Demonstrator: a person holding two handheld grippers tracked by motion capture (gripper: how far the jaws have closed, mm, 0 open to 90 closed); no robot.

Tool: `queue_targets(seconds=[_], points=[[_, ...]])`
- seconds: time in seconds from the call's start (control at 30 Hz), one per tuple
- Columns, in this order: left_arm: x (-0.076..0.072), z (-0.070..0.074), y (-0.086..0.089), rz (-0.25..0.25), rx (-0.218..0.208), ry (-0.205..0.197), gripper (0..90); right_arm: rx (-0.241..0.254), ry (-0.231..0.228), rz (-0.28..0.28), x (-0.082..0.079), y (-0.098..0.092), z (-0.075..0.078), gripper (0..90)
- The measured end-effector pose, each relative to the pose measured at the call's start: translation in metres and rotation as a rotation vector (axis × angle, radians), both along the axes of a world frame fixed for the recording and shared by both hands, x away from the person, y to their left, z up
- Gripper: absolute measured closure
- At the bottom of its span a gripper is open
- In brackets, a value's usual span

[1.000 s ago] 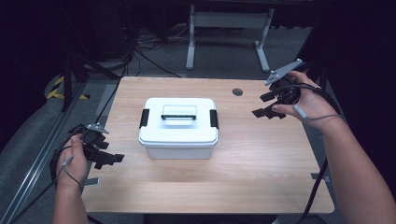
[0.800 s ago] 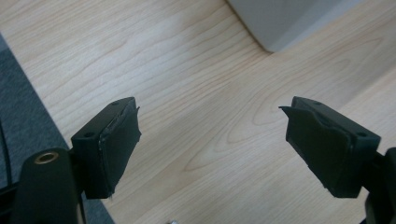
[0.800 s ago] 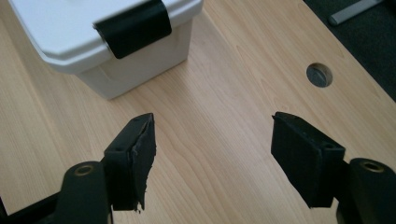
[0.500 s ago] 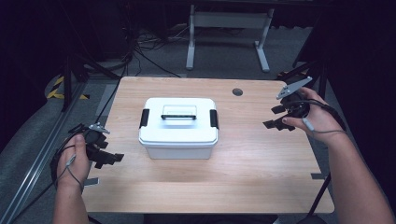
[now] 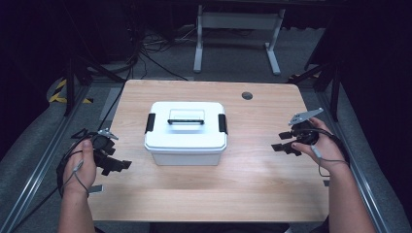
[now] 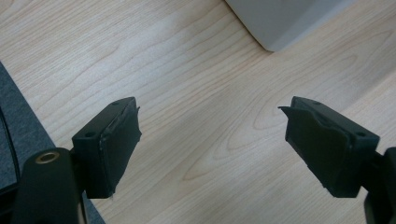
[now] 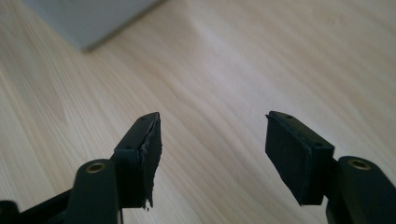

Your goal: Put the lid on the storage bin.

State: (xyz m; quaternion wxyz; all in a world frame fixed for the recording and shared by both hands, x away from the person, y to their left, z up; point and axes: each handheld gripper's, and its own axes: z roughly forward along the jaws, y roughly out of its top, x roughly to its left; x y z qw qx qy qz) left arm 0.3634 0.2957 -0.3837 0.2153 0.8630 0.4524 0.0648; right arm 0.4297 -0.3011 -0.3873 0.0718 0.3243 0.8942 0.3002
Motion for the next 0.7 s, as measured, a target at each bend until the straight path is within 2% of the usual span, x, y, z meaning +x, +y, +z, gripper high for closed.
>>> queue_targets(seconds=[0.03, 0.37, 0.7], points=[[0.000, 0.000, -0.001, -0.001, -0.001, 0.002, 18.4, -0.041, 0.020, -0.009, 0.000, 0.000, -0.008, 36.8], [0.002, -0.003, -0.001, -0.005, 0.007, 0.018, 18.3, -0.099, 0.093, -0.032, 0.005, 0.000, -0.030, 35.9], [0.006, -0.012, -0.004, -0.006, 0.050, 0.066, 18.0, -0.175, 0.153, -0.034, 0.009, 0.006, -0.051, 35.9]])
